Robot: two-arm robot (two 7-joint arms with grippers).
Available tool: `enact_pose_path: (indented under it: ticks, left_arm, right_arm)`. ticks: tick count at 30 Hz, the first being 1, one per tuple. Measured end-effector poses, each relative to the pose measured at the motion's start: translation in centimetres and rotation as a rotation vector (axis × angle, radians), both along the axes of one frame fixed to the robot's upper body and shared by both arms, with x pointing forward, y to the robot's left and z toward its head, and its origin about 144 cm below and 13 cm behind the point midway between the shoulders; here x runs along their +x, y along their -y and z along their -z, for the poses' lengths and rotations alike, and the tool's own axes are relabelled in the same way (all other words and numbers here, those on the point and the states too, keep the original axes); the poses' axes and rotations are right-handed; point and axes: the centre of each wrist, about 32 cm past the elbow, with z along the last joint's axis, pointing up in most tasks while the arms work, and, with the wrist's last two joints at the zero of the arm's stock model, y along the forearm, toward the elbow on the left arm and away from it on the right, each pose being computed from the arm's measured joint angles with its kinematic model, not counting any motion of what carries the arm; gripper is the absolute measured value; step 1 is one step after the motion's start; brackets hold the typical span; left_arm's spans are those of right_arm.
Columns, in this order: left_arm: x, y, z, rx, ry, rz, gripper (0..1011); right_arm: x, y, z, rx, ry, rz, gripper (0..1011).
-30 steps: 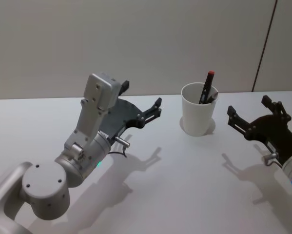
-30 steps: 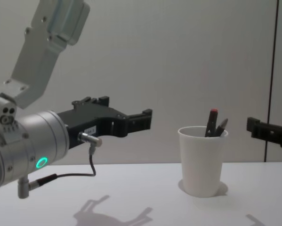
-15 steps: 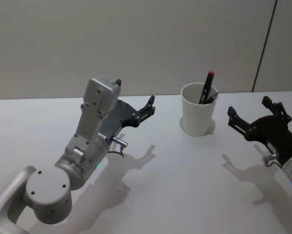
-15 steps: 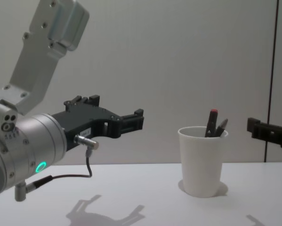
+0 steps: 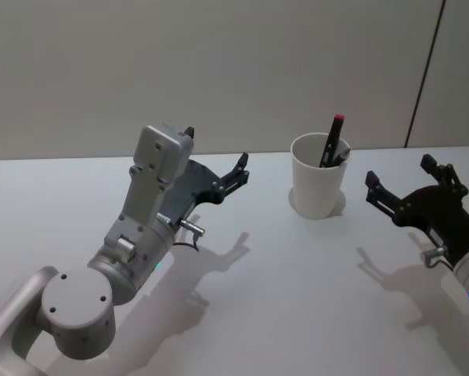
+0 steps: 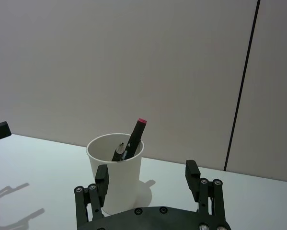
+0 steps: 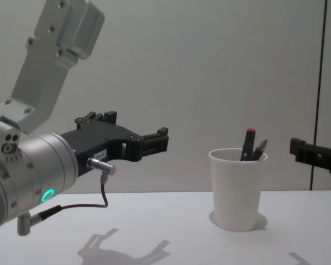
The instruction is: Place the pen into the pen holder.
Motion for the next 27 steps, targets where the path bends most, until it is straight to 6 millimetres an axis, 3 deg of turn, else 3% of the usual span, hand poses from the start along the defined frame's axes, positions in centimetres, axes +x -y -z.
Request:
enact_pose_path:
  ticks: [27]
  left_arm:
    - [0.01,-0.01,-0.03,0.000,0.000,0.000,1001]
  right_arm:
    - [0.00,0.00,0.00,0.000,0.000,0.000,1001]
